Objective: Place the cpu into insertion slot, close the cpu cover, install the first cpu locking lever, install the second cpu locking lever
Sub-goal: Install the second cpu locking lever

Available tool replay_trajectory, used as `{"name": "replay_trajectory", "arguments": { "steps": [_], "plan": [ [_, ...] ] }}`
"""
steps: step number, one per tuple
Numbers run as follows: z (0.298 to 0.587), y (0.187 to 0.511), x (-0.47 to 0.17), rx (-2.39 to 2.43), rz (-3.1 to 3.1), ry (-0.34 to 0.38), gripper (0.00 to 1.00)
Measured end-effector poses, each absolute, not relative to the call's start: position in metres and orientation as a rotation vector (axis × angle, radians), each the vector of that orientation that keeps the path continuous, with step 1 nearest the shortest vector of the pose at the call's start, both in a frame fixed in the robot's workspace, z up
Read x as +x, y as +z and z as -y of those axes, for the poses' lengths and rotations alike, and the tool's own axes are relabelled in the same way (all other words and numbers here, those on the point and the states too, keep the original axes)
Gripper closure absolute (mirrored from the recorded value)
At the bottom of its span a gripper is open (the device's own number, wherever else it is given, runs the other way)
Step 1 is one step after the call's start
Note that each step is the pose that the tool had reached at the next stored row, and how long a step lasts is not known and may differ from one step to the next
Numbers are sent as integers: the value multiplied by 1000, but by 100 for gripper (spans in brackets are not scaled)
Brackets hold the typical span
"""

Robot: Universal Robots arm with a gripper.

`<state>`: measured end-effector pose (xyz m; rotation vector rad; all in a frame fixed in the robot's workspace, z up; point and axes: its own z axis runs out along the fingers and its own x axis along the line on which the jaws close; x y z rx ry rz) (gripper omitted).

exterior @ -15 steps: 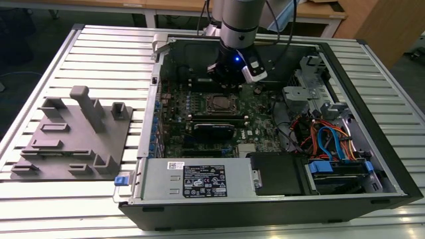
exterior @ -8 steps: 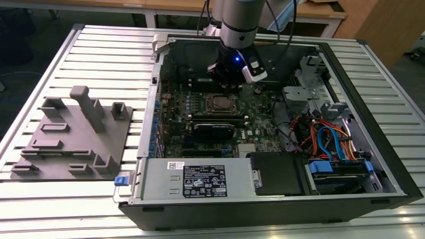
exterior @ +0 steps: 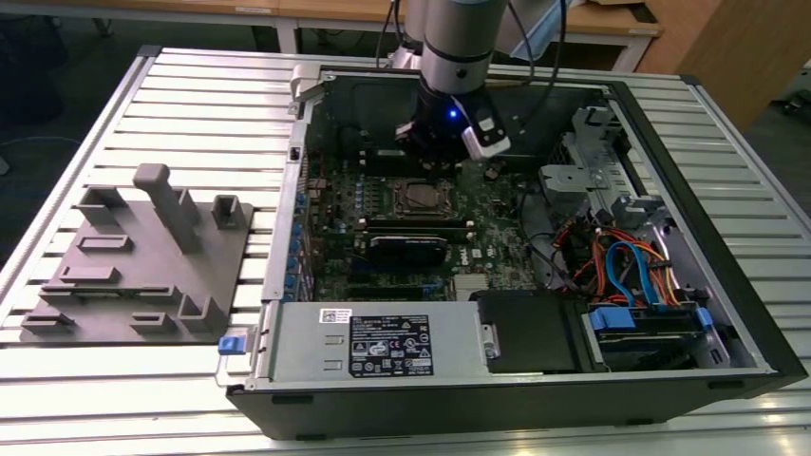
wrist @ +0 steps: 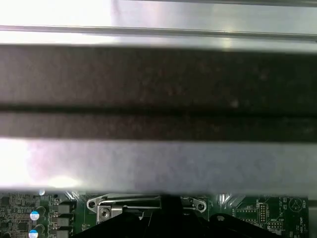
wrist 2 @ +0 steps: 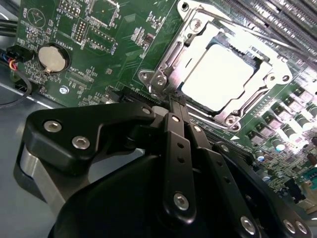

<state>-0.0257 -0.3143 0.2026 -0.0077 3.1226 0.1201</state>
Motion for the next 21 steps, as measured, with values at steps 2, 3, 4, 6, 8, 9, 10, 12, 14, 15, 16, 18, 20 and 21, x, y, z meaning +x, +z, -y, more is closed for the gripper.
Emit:
{"name": "replay_trajectory", "arguments": {
  "steps": [2,3,4,6,8,9,10,12,14,15,16,18,20,21],
  "plan": [
    [316,203,-26,-8,-3123,119,90],
    [317,203,-26,-8,-3123,117,90],
    [318,203,-26,-8,-3123,117,90],
    [318,203,-26,-8,-3123,117,90],
    [318,205,-26,-8,-3123,116,90],
    [318,207,-26,-8,-3123,116,90],
    [318,210,-26,-8,-3123,116,90],
    [318,216,-26,-8,-3123,116,90],
    [318,220,-26,-8,-3123,114,90],
    [318,222,-26,-8,-3123,113,90],
    [318,223,-26,-7,-3123,112,90],
    [318,223,-26,-1,-3123,110,90],
    [318,222,-26,4,-3123,110,90],
    [318,222,-26,5,-3123,110,90]
  ]
}}
